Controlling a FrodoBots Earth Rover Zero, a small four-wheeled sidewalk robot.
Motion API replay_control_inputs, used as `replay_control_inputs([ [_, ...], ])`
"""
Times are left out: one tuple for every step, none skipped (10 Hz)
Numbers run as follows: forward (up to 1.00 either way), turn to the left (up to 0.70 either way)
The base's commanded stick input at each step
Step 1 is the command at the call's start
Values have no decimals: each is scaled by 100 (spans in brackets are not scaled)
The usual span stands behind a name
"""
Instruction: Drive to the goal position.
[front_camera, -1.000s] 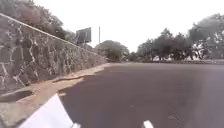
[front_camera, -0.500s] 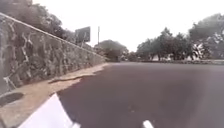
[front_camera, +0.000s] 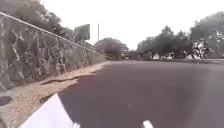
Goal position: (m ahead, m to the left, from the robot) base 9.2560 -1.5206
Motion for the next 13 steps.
replay_control_inputs([
  [50, 0],
  [50, 0],
  [50, 0],
  [50, 0],
  [50, 0],
  [50, 0],
  [50, 0],
  [50, 0],
  [50, 0],
  [50, 0],
  [50, 0],
  [50, 0],
  [50, 0],
])
